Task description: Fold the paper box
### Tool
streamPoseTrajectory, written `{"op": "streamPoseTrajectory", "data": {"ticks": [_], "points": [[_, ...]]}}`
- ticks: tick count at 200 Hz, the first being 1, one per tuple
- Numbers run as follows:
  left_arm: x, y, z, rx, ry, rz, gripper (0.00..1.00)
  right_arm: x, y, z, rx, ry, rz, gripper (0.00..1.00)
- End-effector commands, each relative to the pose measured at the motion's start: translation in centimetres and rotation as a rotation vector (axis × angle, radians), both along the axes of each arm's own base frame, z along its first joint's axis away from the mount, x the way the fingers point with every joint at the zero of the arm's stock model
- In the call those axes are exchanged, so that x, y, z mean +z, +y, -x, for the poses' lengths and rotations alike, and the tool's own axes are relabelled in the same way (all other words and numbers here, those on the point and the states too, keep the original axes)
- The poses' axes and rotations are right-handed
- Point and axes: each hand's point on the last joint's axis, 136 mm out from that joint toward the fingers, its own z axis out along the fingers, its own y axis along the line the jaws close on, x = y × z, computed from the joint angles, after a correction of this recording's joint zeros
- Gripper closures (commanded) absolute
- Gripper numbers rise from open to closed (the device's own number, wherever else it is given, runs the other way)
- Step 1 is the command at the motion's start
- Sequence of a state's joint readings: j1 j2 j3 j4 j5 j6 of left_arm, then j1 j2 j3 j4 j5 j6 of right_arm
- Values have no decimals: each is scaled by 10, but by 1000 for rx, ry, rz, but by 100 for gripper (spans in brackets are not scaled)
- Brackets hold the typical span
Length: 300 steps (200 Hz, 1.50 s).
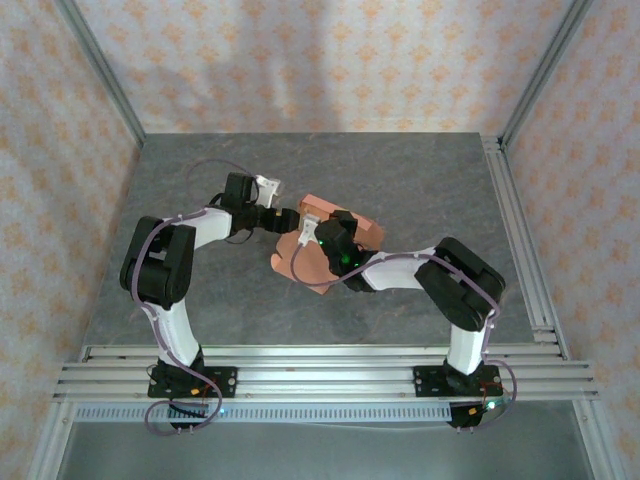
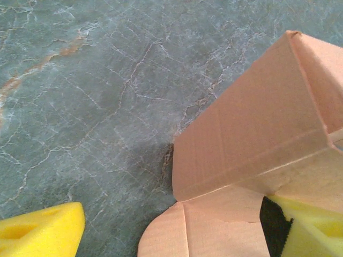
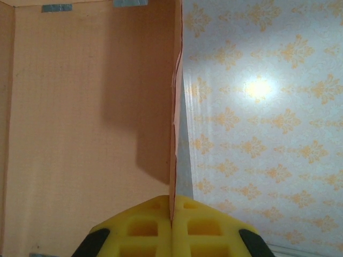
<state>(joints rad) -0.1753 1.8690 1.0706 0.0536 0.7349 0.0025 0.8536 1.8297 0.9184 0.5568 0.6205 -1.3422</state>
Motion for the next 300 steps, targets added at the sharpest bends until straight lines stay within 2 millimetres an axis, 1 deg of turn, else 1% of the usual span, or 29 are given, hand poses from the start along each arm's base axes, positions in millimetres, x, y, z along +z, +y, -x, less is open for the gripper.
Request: {"op": "streamPoseTrajectory", "data": {"ticks": [1,29,57,66,73,75,78,86,90,98,125,168,196,218,221,226,239,244,248,267,270,274,283,291,300], "points": [[9,-6,8,-47,-22,15,14,5,0,-3,-10,5,-32,100],[12,-11,-3,-34,-45,46,15,4,2,-4,-9,9,-36,100],[11,-17,-10,-43,-33,49,19,3,3,-3,0,21,-37,100],[15,-21,-10,-55,-34,55,27,3,3,-2,1,26,-39,100],[17,-22,-11,-59,-36,57,29,2,3,-2,-1,30,-40,100],[7,-23,-11,-59,-14,54,29,2,3,-2,-1,31,-40,100],[4,-23,-11,-60,-8,53,30,1,3,-2,-1,34,-40,100],[3,-25,-10,-65,-6,52,32,0,3,-1,-3,41,-38,100],[2,-26,-10,-67,-5,53,36,-2,2,-1,-3,46,-36,100],[2,-27,-9,-70,-4,52,38,-3,2,0,-5,53,-38,100],[-1,-30,-9,-70,1,52,39,-5,6,1,-1,65,-46,100],[0,-36,-16,-36,-24,38,41,-8,11,4,7,118,-78,100],[-3,-40,-18,-15,-34,19,46,-11,11,7,1,141,-84,100],[-4,-44,-16,-21,-38,12,53,-14,10,8,-6,155,-81,100],[-4,-45,-16,-23,-38,12,57,-14,9,8,-8,155,-81,100],[-4,-46,-15,-26,-39,10,59,-14,9,8,-9,157,-81,100],[-4,-45,-14,-26,-41,7,63,-14,9,9,-12,159,-82,100],[-3,-45,-13,-29,-45,6,68,-14,8,9,-14,157,-84,100],[-4,-45,-13,-29,-44,4,71,-14,8,9,-14,159,-84,100],[-3,-44,-12,-25,-52,-6,76,-14,8,8,-17,158,-90,100],[-3,-44,-11,-26,-55,-7,80,-13,9,8,-18,157,-94,100],[-3,-44,-11,-27,-56,-12,82,-13,9,9,-17,157,-97,100],[-4,-43,-10,-29,-61,-23,83,-11,11,9,-17,156,-117,100],[-4,-43,-9,-34,-69,-33,83,-7,13,10,-13,160,-147,94],[-4,-42,-8,-37,-80,-45,84,-1,16,11,-11,171,-194,83]]}}
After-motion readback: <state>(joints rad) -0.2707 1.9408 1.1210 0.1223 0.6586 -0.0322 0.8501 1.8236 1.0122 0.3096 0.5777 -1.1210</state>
